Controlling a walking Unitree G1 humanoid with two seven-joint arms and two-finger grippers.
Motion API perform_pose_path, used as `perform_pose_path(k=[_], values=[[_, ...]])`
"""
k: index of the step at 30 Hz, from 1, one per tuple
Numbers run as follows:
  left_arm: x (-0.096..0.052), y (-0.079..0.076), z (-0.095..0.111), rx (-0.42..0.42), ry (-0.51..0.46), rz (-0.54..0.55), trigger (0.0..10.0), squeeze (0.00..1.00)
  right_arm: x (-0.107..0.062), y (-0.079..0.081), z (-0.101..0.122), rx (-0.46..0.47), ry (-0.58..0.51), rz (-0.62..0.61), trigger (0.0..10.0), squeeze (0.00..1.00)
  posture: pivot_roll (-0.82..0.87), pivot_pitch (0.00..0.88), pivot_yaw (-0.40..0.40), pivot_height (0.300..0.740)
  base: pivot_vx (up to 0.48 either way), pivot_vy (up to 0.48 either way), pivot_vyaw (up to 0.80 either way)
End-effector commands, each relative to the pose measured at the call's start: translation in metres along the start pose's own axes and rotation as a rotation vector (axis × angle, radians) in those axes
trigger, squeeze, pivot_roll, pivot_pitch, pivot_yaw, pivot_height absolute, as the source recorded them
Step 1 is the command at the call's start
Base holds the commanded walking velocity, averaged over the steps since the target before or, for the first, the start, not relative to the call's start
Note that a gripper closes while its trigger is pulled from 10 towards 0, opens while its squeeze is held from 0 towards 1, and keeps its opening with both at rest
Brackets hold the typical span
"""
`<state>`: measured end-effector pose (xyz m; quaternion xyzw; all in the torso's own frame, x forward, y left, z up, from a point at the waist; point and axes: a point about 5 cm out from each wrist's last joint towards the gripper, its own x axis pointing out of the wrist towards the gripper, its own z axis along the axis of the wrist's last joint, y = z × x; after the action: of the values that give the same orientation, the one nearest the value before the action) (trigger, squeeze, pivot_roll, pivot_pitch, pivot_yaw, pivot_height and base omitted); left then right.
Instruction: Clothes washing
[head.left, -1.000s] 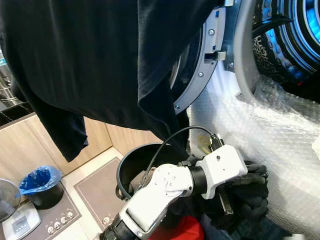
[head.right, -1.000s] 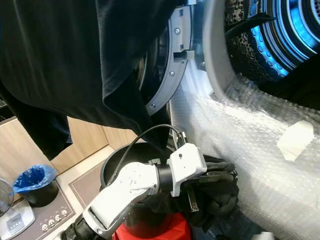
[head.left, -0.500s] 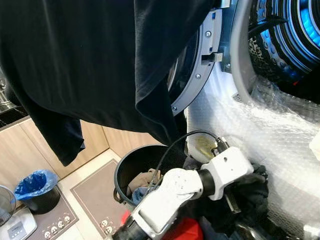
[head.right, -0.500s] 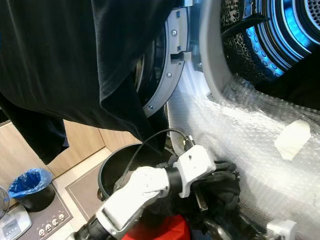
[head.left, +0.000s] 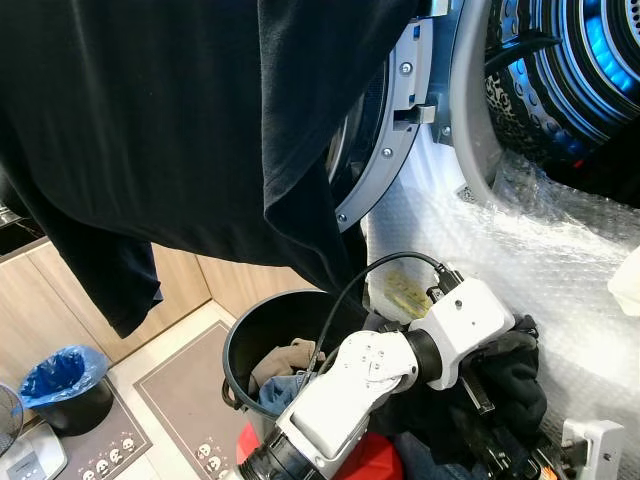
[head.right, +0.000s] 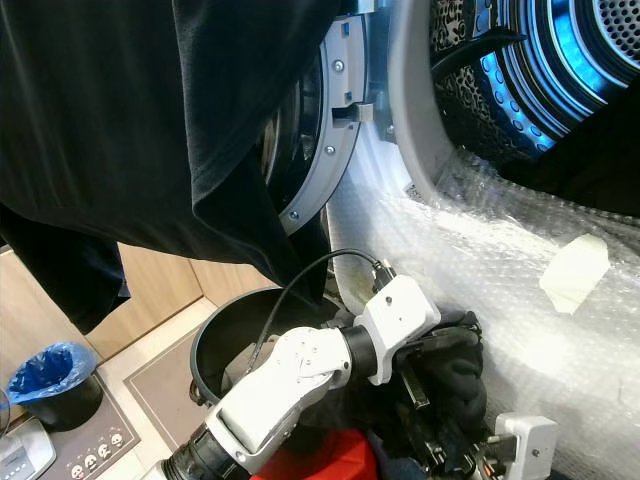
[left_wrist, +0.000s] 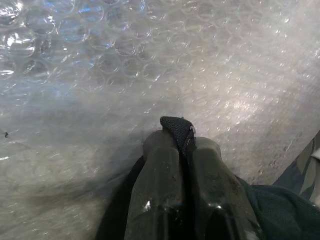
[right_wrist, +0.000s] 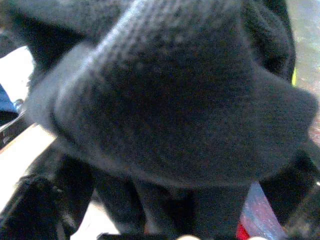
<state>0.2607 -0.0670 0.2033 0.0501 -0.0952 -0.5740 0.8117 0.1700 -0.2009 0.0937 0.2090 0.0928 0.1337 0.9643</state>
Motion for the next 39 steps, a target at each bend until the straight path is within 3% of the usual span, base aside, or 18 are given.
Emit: perform_pose_path(k=[1, 5, 6, 7, 8, 9, 10, 11, 27, 28, 29, 30, 39], values=[[0.006, -0.002, 0.019, -0.004, -0.077, 0.002, 10.0, 0.00, 0.003, 0.000, -0.003, 0.005, 0.000, -0.029, 10.0, 0.00, -0.24, 0.000, 0.062, 0.740, 0.000, 0.000, 0.00], [0.006, -0.002, 0.019, -0.005, -0.073, 0.005, 10.0, 0.00, 0.005, 0.008, -0.004, 0.004, -0.009, 0.025, 10.0, 0.00, -0.24, 0.000, 0.063, 0.740, 0.000, 0.000, 0.00], [0.006, -0.002, 0.019, -0.008, -0.073, 0.006, 10.0, 0.00, 0.005, 0.013, -0.006, 0.021, -0.002, 0.063, 9.3, 0.00, -0.24, 0.000, 0.063, 0.740, 0.000, 0.000, 0.00], [0.006, -0.001, 0.019, -0.010, -0.072, 0.007, 10.0, 0.00, 0.006, 0.015, -0.007, 0.033, 0.002, 0.081, 9.3, 0.00, -0.24, 0.000, 0.063, 0.740, 0.000, 0.000, 0.00], [0.007, -0.001, 0.019, -0.011, -0.072, 0.008, 10.0, 0.00, 0.006, 0.015, -0.007, 0.035, 0.001, 0.080, 8.4, 0.00, -0.24, 0.000, 0.063, 0.740, 0.000, 0.000, 0.00], [0.007, -0.001, 0.019, -0.010, -0.071, 0.011, 10.0, 0.00, 0.009, 0.015, -0.007, 0.036, -0.009, 0.052, 7.1, 0.00, -0.24, 0.000, 0.063, 0.740, 0.000, 0.000, 0.00], [0.007, -0.001, 0.019, -0.010, -0.071, 0.012, 10.0, 0.00, 0.009, 0.015, -0.007, 0.046, -0.013, 0.047, 2.6, 0.00, -0.24, 0.000, 0.064, 0.740, 0.000, 0.000, 0.00], [0.008, -0.001, 0.019, -0.011, -0.073, 0.015, 10.0, 0.00, 0.012, 0.016, -0.007, 0.051, -0.014, 0.042, 0.0, 0.00, -0.24, 0.000, 0.064, 0.740, 0.000, 0.000, 0.00], [0.009, -0.006, 0.024, -0.048, -0.110, -0.003, 10.0, 0.00, 0.017, 0.018, -0.009, 0.091, -0.017, 0.028, 0.0, 0.00, -0.24, 0.000, 0.057, 0.740, 0.000, 0.000, 0.00], [0.009, -0.007, 0.024, -0.048, -0.108, -0.004, 10.0, 0.20, 0.017, 0.018, -0.009, 0.093, -0.016, 0.038, 0.0, 0.00, -0.24, 0.000, 0.056, 0.740, 0.000, 0.000, 0.00], [0.009, -0.007, 0.023, -0.047, -0.106, -0.005, 10.0, 0.20, 0.017, 0.018, -0.009, 0.095, -0.016, 0.044, 0.0, 0.00, -0.24, 0.000, 0.056, 0.740, 0.000, 0.000, 0.00], [0.009, -0.007, 0.023, -0.058, -0.108, -0.012, 10.0, 1.00, 0.017, 0.018, -0.009, 0.095, -0.017, 0.047, 0.0, 0.00, -0.24, 0.000, 0.056, 0.740, 0.000, 0.000, 0.00], [0.006, -0.012, 0.025, -0.074, -0.132, -0.058, 10.0, 1.00, 0.014, 0.024, -0.011, 0.092, 0.007, 0.120, 0.0, 0.00, -0.24, 0.000, 0.057, 0.740, 0.000, 0.000, 0.00]])
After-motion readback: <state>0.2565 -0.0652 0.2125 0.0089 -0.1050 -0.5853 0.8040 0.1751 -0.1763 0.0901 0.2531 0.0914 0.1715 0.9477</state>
